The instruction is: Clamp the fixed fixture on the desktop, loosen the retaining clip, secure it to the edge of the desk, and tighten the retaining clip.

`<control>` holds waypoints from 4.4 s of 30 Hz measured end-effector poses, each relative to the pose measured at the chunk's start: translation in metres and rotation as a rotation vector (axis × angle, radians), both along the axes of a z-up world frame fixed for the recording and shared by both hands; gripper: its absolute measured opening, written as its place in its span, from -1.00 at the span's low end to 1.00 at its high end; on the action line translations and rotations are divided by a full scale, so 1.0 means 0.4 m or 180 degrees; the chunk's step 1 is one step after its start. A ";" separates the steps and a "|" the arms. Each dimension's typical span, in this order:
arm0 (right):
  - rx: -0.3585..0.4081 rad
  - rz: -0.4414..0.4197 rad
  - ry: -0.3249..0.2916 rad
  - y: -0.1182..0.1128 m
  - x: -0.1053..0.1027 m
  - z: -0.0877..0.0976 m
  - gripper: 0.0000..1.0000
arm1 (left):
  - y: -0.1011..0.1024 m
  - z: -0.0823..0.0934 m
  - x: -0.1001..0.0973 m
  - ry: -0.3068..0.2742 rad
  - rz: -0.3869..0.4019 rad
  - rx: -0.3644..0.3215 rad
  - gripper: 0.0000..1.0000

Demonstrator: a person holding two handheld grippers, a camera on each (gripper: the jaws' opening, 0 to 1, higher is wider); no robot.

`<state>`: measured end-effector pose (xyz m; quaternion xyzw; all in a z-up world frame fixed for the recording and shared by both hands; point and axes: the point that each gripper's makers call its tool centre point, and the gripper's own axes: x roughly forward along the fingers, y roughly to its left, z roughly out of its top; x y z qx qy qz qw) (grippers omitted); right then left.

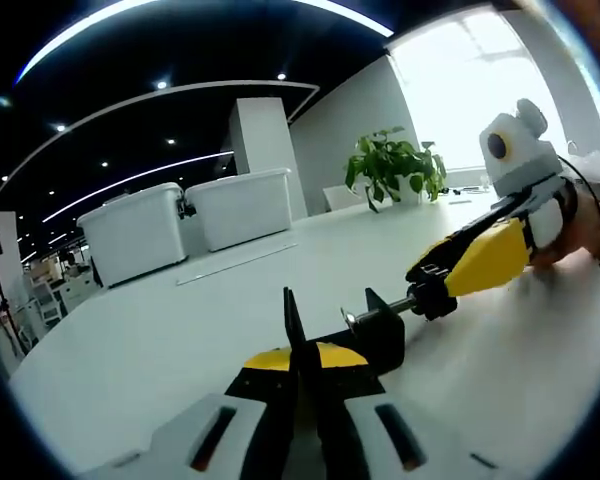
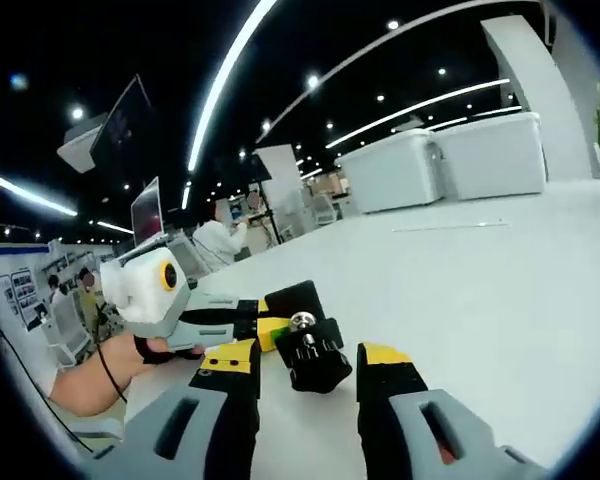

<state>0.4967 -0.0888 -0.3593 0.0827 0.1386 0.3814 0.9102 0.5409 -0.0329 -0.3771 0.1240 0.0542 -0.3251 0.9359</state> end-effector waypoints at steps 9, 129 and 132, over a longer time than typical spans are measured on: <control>0.0246 -0.0057 0.0463 -0.019 0.024 -0.018 -0.47 | 0.000 0.000 0.001 0.0001 0.0000 -0.0005 -0.88; -0.2098 0.0096 -0.2111 0.016 0.000 -0.010 -0.51 | 0.004 -0.001 -0.001 -0.0062 0.0036 0.0052 -0.88; -0.1872 0.0089 -0.1941 0.016 0.004 -0.009 -0.52 | 0.004 -0.001 0.000 -0.0064 0.0040 0.0054 -0.88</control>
